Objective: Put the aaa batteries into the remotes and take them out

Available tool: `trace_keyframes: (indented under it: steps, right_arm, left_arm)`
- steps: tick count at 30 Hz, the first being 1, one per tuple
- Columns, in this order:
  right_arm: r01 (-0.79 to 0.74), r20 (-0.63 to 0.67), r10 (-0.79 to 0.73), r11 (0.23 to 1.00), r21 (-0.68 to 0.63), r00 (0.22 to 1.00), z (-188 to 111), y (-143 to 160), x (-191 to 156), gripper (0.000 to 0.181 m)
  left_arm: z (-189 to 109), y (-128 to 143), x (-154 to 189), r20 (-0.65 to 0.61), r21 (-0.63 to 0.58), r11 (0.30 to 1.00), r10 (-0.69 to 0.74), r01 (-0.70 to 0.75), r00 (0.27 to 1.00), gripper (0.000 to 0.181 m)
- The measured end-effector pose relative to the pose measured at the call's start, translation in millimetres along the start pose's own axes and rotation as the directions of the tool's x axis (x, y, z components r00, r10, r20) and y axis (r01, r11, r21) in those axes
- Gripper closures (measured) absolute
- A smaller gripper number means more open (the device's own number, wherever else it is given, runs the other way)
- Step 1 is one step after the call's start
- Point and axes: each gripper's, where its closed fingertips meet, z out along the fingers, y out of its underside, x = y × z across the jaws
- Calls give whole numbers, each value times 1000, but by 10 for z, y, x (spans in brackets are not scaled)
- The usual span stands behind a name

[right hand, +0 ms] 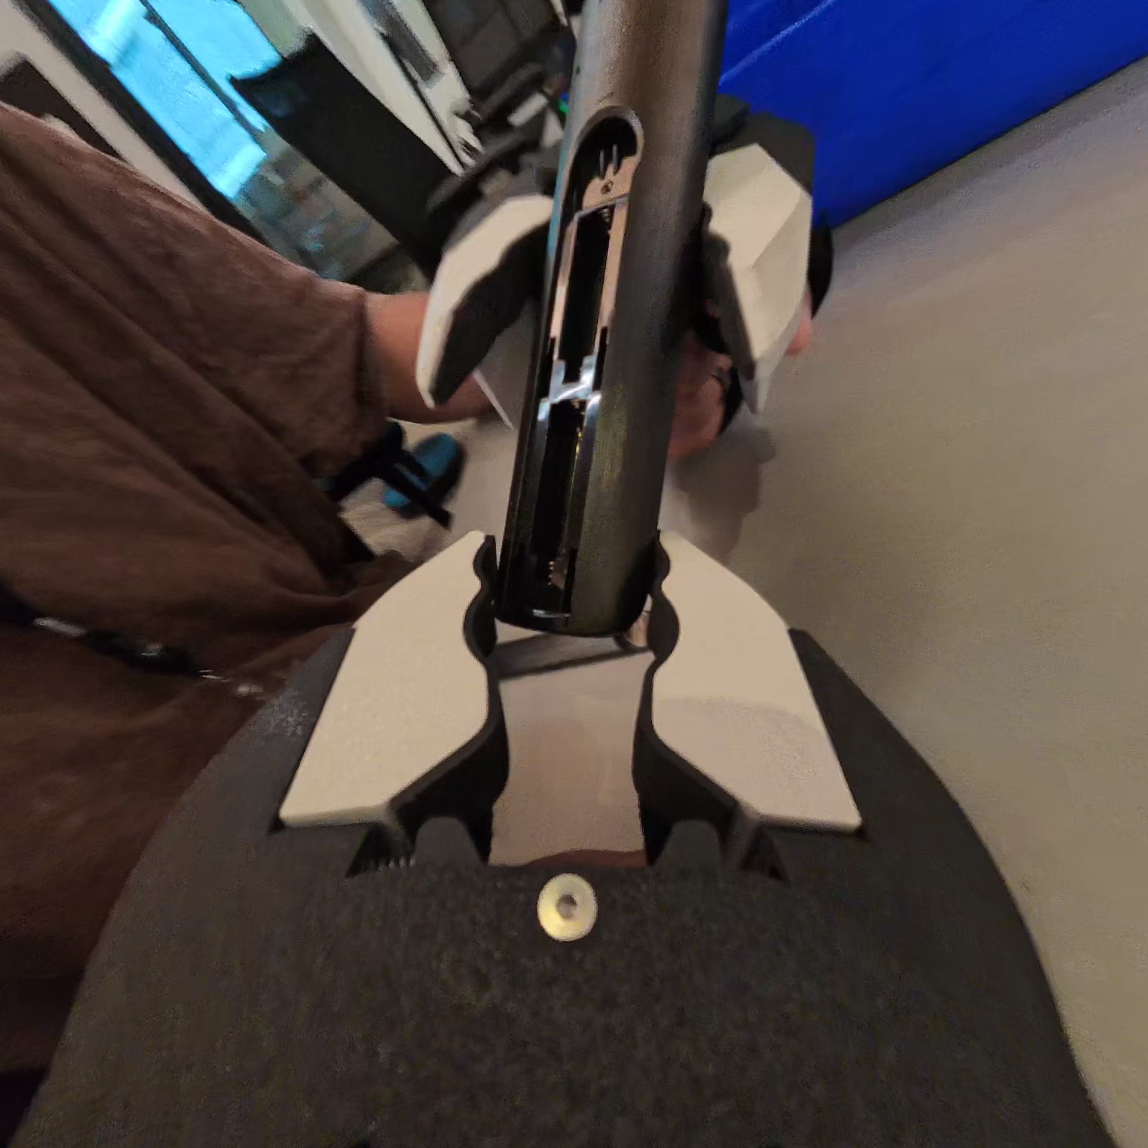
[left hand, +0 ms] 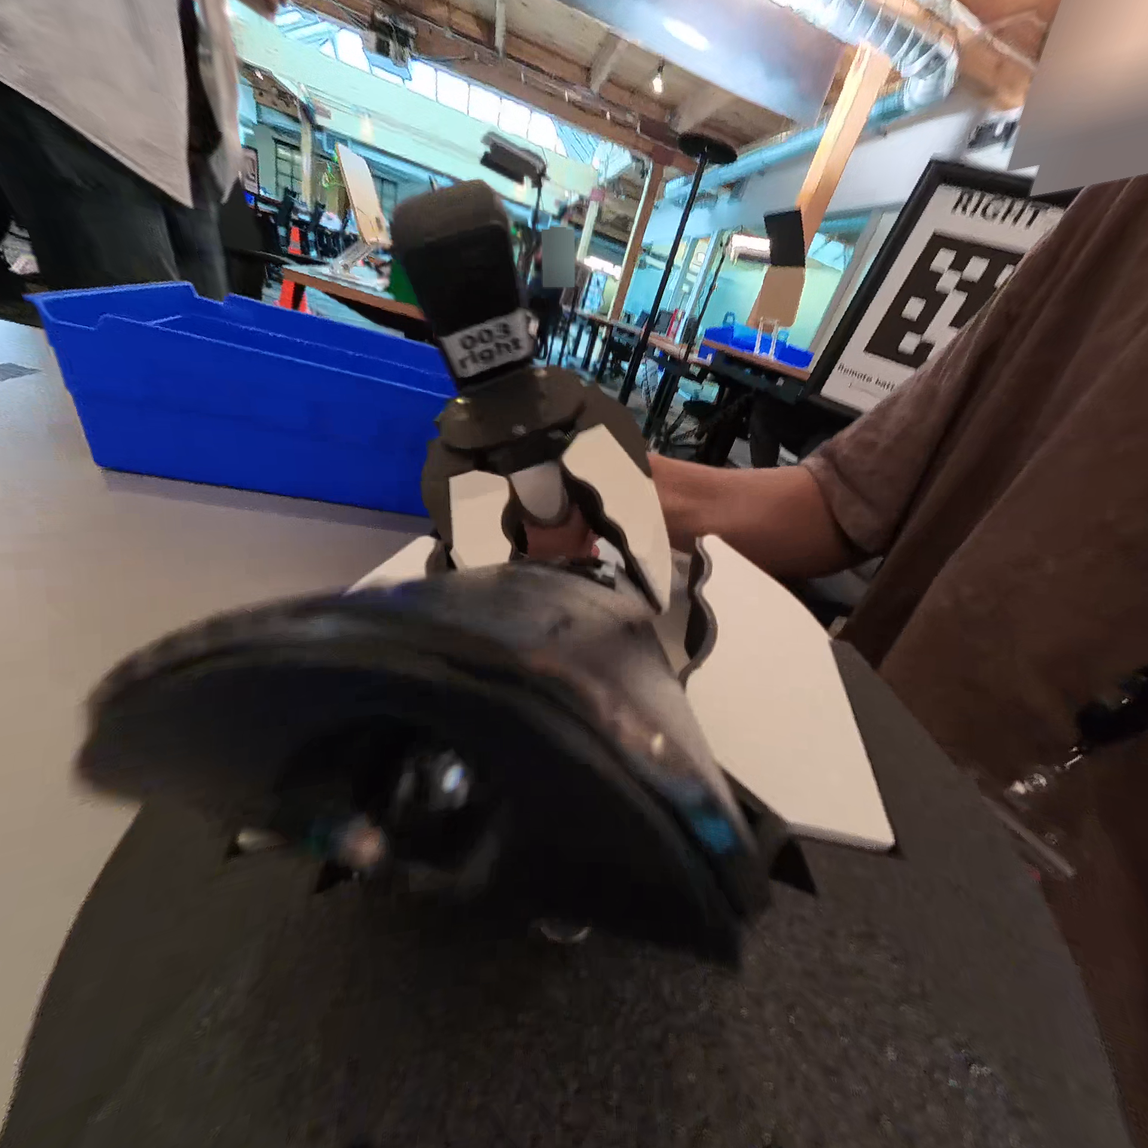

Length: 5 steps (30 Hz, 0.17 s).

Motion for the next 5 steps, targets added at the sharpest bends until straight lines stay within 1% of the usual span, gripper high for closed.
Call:
trace_keyframes:
  steps: [3, 4, 5]
  right_arm:
    - [-116, 188, 98, 990, 82, 977, -38, -115, -85, 136]
    - [-135, 211, 112, 986, 97, 971, -37, -129, -73, 137]
    - [-143, 227, 119, 985, 92, 967, -21, -114, -71, 137]
  left_arm:
    - [33, 65, -12, 36, -67, 995, 75, -73, 997, 105]
    - [46, 85, -13, 41, -81, 993, 90, -86, 995, 107]
    - [54, 94, -16, 48, -88, 991, 107, -103, 993, 113]
